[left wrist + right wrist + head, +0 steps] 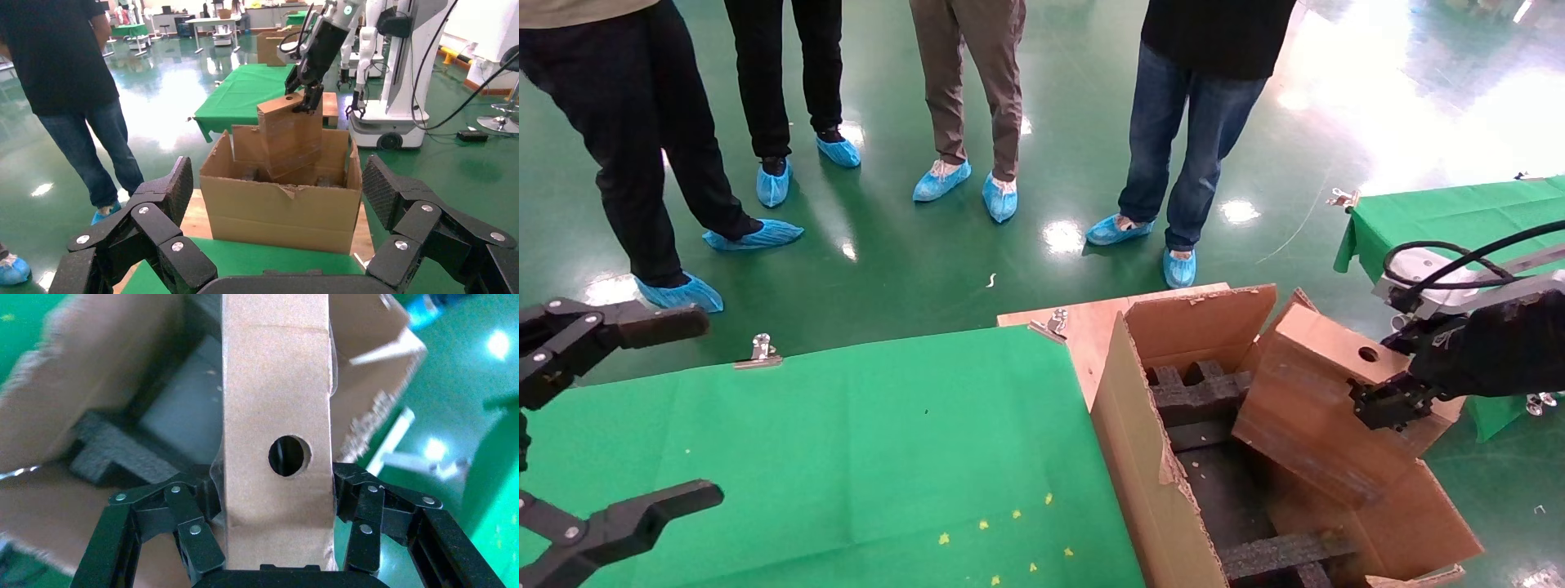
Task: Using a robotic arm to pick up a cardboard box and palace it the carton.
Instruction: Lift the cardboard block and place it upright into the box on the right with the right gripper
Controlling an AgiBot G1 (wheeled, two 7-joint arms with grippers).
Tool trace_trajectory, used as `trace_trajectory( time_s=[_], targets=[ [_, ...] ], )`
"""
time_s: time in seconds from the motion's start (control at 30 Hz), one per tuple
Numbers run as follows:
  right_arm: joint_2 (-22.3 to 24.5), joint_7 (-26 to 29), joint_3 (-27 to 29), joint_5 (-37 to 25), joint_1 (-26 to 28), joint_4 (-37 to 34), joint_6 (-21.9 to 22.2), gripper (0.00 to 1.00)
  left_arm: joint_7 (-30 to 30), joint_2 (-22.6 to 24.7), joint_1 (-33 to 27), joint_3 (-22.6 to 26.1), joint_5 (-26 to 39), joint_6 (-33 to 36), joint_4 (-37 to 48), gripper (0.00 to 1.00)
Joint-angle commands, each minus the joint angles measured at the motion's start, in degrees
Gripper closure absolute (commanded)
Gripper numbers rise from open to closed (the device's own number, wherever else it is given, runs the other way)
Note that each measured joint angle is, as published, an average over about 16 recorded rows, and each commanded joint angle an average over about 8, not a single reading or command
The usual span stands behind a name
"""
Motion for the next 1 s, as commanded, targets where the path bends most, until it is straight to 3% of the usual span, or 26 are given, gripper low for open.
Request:
trace_trajectory(
  time_s=[0.03,0.27,0.57,0.73,1.0],
  targets=[
    [0.4,3.8,-0.6,-1.7,-1.0,0.7,1.9,1.0,0.0,0.0,0.0,0.0,0.0,0.0,0.0,0.0],
    [0.1,18.6,-1.9,-4.8,-2.9,1.1,3.9,1.0,0.0,0.0,0.0,0.0,0.0,0.0,0.0,0.0],
    [-1.3,33.9,-3.6,-8.1,-5.2,1.3,4.4,1.0,0.0,0.0,0.0,0.0,0.0,0.0,0.0,0.0],
    [-2.3,39.0,-4.2,-9.4,-6.4,1.4,5.8,1.0,0.0,0.0,0.0,0.0,0.0,0.0,0.0,0.0],
    [-3.7,42.0,-4.8,-12.3,-7.4,1.4,7.9,1.0,0.0,0.0,0.0,0.0,0.0,0.0,0.0,0.0]
  ],
)
